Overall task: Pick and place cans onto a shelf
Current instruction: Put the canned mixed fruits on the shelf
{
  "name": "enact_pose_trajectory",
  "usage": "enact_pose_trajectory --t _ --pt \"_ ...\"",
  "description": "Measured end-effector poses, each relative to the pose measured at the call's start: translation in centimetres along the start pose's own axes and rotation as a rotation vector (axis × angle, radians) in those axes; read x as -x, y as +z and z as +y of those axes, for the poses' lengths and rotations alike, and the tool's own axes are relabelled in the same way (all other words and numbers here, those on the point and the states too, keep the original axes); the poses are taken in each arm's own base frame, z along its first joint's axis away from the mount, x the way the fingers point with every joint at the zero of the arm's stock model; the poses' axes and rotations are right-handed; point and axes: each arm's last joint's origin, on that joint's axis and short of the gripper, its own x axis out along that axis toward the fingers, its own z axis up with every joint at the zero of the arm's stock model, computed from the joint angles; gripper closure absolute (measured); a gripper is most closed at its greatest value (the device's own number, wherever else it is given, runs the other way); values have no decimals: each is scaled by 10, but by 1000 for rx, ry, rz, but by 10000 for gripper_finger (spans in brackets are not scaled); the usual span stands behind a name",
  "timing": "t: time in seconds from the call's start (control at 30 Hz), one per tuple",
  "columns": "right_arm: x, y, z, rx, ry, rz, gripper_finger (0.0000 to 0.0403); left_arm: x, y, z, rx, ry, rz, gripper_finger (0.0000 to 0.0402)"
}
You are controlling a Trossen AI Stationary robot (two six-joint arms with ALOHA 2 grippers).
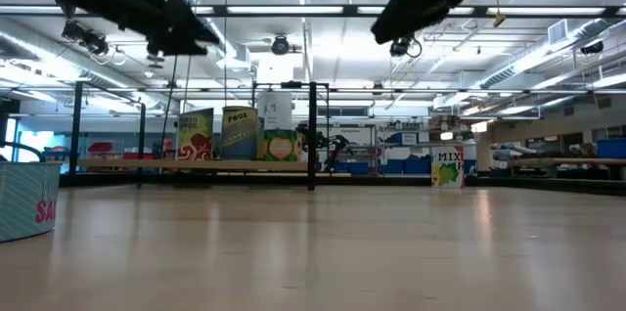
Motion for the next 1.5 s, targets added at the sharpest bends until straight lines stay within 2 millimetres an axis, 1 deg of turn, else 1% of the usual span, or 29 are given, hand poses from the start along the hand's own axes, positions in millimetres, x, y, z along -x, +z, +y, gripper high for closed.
enact_pose_trajectory --t 0.1,0.2,0.27,0.4,0.5,0.57,0.67,0.87,0.97,1.03,1.17,1.27,1.4,1.5 --pt "-1 -7 -41 -74 -159 0 145 6 4 -10 55 -169 -24 54" --pt "-9 -25 -78 -148 -274 41 122 10 4 -18 89 -270 -5 54" --pt "-18 -39 -101 -227 -366 66 101 10 2 -21 112 -299 20 54" --pt "-35 -66 -151 -478 -589 85 57 10 0 -27 104 -336 38 54" --pt "-45 -81 -187 -631 -722 96 36 10 0 -31 97 -356 40 54" --pt "-50 -89 -207 -691 -792 110 27 11 0 -32 97 -364 41 54" --pt "-59 -99 -226 -747 -831 124 21 11 -2 -34 97 -377 55 54" --pt "-78 -120 -244 -836 -886 168 25 11 -3 -37 89 -389 70 54" --pt "-85 -127 -248 -869 -876 186 28 11 -4 -38 89 -396 78 54" --pt "-89 -133 -247 -879 -860 219 29 12 -5 -38 88 -397 85 54" --pt "-92 -134 -249 -896 -862 208 31 12 -6 -38 89 -395 100 54" --pt "-92 -134 -248 -895 -857 211 42 12 -7 -38 89 -395 105 54" --pt "-91 -130 -243 -886 -841 198 81 12 -7 -38 88 -395 104 54" --pt "-90 -123 -236 -867 -813 180 111 12 -7 -38 87 -395 104 54"
